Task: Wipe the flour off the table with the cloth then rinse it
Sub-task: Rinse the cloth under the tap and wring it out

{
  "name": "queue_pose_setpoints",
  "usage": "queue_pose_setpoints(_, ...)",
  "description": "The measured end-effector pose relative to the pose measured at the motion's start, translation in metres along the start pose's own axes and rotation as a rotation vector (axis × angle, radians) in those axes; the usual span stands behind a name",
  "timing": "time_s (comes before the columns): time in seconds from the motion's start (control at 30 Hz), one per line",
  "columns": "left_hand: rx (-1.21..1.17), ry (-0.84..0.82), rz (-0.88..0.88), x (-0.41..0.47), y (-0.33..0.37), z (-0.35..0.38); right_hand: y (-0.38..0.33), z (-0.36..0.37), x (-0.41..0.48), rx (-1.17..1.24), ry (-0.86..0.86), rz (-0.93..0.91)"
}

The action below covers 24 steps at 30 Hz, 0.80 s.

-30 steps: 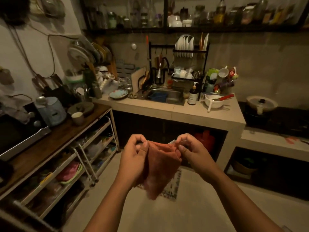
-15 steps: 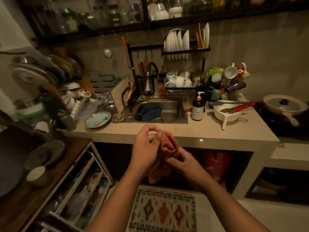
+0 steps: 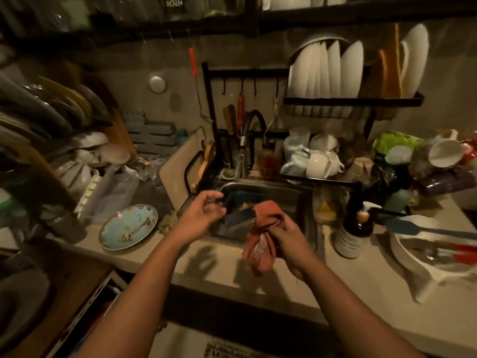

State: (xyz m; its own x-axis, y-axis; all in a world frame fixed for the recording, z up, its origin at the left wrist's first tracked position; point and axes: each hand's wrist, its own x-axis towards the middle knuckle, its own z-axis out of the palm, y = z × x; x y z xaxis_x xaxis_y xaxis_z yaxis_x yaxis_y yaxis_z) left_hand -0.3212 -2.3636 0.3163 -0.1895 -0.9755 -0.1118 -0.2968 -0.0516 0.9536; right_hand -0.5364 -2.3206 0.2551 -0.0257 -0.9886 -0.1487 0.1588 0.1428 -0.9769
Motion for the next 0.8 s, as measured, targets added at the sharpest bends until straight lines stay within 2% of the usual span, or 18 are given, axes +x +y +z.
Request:
queue_pose_setpoints(0.13, 0.001, -0.026, -0.002, 0.122, -0.014, -0.029, 0.008, 0.003, 0.077, -0.06, 0.039, 0.032)
queue_pose_setpoints(0.23, -0.012, -0.053, -0.015, 0.218, -0.022, -0.041, 0.017, 0.004, 0.128, -0.08, 0.129, 0.062)
queue_pose_setpoints(0.43, -0.037, -0.161, 0.032, 0.373, -0.018, -0.013, 0.021, 0.006, 0.195, -0.033, 0.321, 0.086)
queue_pose_setpoints(0.57, 0.004, -0.39, -0.01, 0.439, -0.017, 0.026, 0.028, 0.007, 0.224, -0.005, 0.434, 0.091)
queue_pose_setpoints(0.63, 0.039, -0.457, 0.036, 0.461, -0.02, 0.052, 0.03, 0.007, 0.236, -0.006, 0.454, 0.084)
queue_pose_setpoints(0.8, 0.106, -0.357, 0.066, 0.484, -0.012, 0.106, 0.038, 0.0, 0.263, 0.041, 0.487, 0.094)
